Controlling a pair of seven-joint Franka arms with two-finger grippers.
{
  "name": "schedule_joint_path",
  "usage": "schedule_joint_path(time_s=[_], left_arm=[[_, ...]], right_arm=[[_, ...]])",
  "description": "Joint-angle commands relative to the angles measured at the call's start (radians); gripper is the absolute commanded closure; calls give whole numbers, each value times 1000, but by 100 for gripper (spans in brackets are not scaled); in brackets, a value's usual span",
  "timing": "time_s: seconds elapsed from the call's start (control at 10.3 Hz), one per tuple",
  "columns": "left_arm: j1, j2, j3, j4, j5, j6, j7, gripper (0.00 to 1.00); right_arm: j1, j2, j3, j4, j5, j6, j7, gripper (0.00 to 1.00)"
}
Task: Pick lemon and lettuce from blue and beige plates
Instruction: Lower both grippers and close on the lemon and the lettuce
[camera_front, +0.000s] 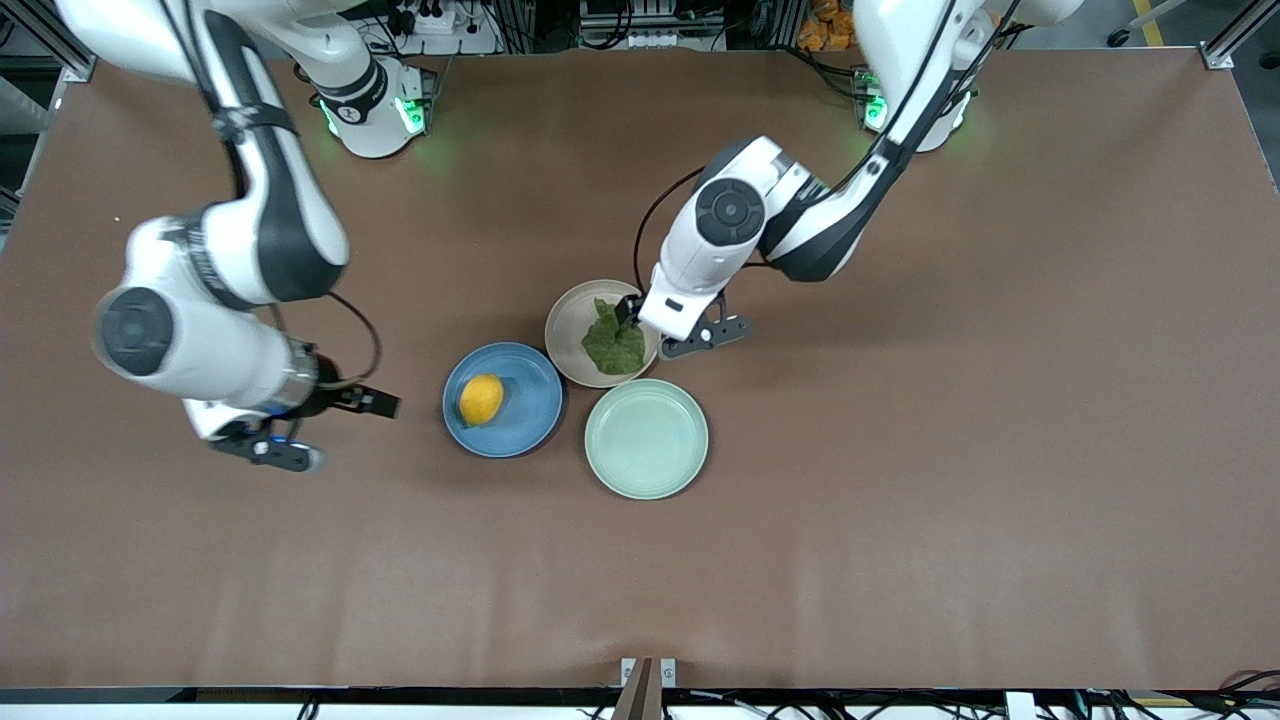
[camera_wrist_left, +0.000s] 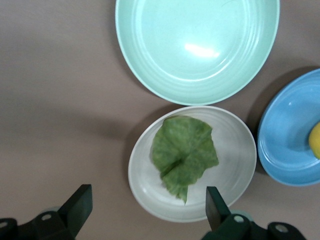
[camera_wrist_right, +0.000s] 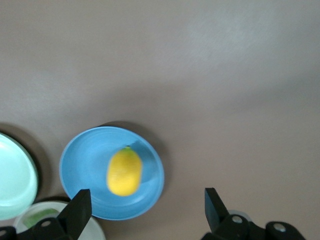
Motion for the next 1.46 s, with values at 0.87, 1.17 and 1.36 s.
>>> schedule_joint_path(time_s=[0.87, 1.17, 1.36], left_arm=[[-73, 147, -4, 46, -44, 221, -275, 0], [-107, 168, -4, 48, -41, 221, -270, 0], [-110, 181, -4, 48, -6, 221, -261, 0]], right_arm=[[132, 225, -6, -4, 45, 146, 257, 0], [129, 227, -6, -23, 42, 146, 251, 0], [126, 227, -6, -39, 43, 144, 231, 0]])
